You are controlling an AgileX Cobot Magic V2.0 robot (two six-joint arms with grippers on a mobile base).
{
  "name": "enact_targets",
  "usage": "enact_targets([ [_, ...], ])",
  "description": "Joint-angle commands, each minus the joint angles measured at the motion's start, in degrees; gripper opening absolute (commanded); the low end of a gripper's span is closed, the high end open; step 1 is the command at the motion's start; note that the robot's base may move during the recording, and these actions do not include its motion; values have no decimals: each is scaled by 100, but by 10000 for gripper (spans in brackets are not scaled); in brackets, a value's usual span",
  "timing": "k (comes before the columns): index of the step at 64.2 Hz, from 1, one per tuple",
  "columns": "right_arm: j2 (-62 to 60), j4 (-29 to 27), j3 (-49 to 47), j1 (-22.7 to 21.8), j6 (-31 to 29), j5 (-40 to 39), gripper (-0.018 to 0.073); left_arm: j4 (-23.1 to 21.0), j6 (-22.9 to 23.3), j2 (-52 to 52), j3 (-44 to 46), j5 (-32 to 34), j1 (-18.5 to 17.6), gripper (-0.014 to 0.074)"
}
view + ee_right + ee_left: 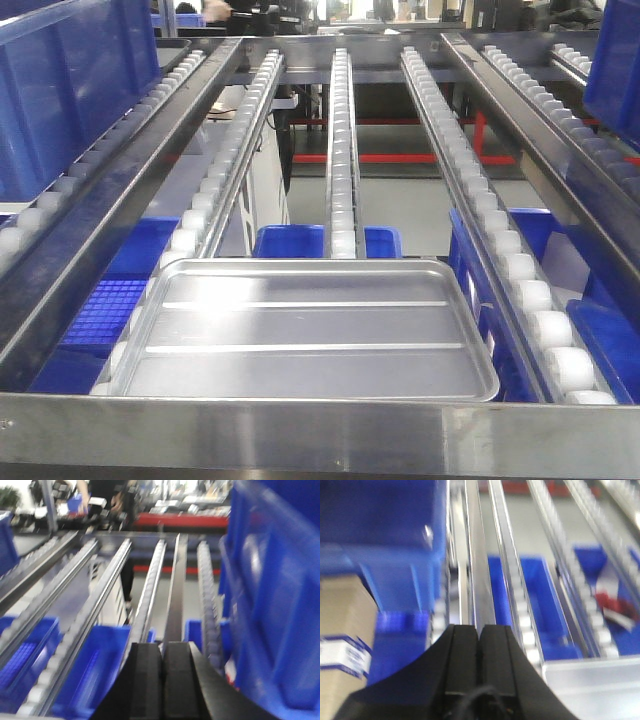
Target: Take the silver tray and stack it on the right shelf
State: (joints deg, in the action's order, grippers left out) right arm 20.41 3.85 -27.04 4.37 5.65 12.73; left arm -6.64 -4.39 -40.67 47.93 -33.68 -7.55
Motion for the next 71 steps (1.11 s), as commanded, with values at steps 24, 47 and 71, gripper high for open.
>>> enact_targets([
  [24,1029,-772,-229,1439,-51,54,522,-2547,-816,-1207,472,-628,-303,335],
  [47,2916,-1434,-1067,2443,-51,1500,522,-2161,-1026,-2221,472,-1103,-1888,337],
  [71,5179,-817,-2455,2424,857,2440,518,1046,2430,-3149,890,-1324,-2951,337],
])
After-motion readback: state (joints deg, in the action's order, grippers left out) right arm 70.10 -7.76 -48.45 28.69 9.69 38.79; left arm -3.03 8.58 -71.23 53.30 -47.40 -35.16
